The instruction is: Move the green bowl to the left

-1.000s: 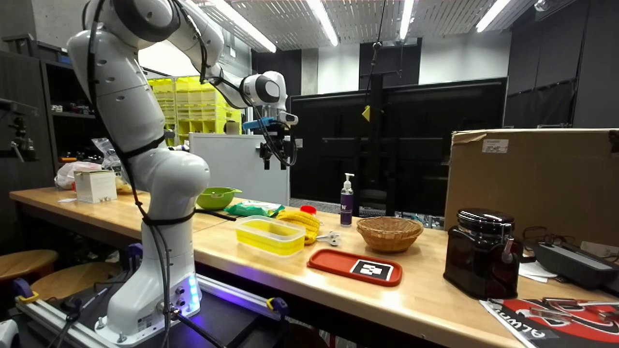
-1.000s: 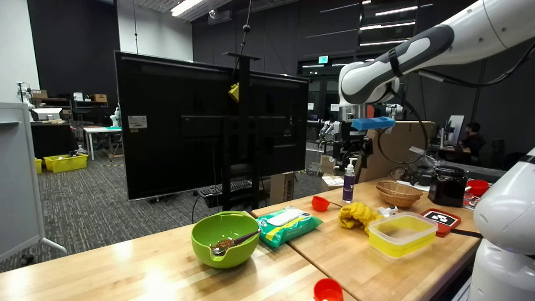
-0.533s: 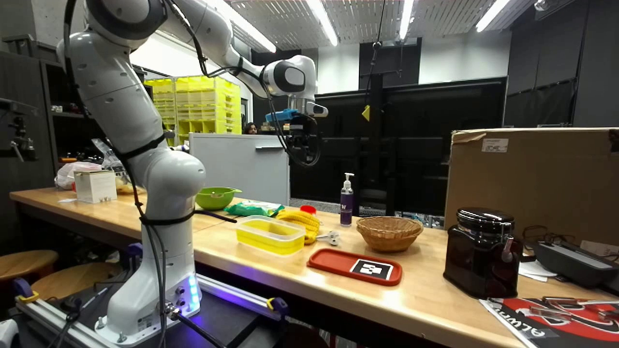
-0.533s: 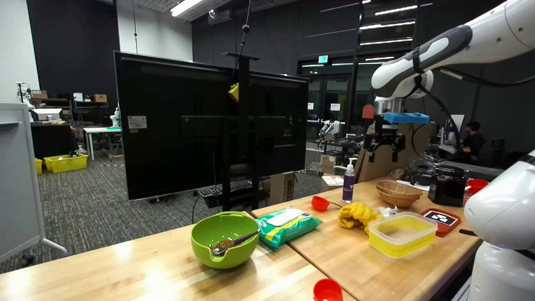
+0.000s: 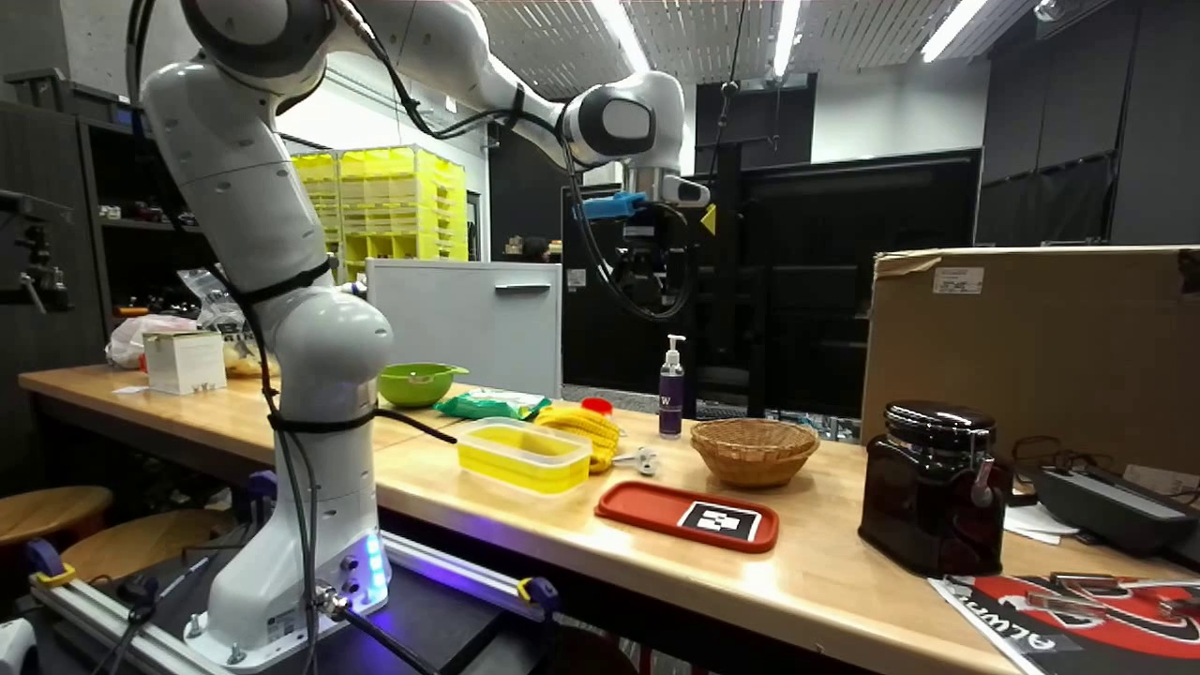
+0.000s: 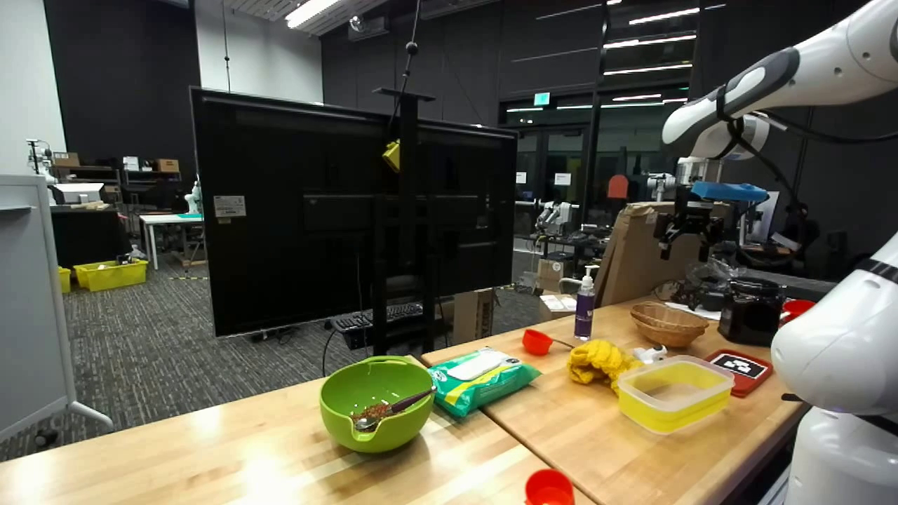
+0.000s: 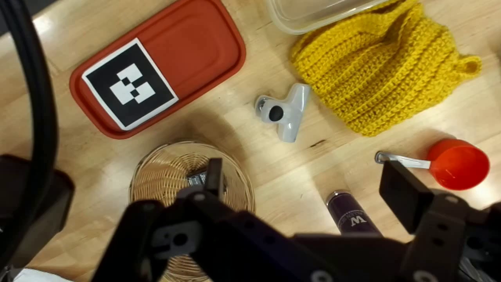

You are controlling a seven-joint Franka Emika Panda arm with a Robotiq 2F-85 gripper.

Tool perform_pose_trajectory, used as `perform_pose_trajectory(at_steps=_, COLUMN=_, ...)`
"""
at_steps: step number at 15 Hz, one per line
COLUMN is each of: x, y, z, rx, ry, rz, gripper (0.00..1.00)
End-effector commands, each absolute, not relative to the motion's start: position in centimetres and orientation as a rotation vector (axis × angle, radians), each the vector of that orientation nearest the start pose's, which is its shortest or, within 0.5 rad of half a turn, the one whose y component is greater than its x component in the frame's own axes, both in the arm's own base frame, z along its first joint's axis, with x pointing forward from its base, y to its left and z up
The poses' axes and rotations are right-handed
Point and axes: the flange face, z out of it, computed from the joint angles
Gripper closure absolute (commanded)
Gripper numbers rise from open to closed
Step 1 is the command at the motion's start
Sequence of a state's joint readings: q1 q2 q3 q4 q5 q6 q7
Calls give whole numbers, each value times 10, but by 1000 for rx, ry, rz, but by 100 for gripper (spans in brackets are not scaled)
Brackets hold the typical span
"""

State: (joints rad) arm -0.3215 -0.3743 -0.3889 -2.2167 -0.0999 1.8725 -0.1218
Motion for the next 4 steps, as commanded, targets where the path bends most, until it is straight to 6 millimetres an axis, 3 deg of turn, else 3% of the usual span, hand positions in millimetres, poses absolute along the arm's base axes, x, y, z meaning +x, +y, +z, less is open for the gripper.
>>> perform_pose_trajectory(at_steps=1, x=327, y=-316, z=515, rx=-2994, ry=817, rz=-27, gripper=0)
perform_pose_trajectory(at_steps=4, x=331, y=-320, z=511, rx=-2998, ry=812, rz=-8, gripper=0)
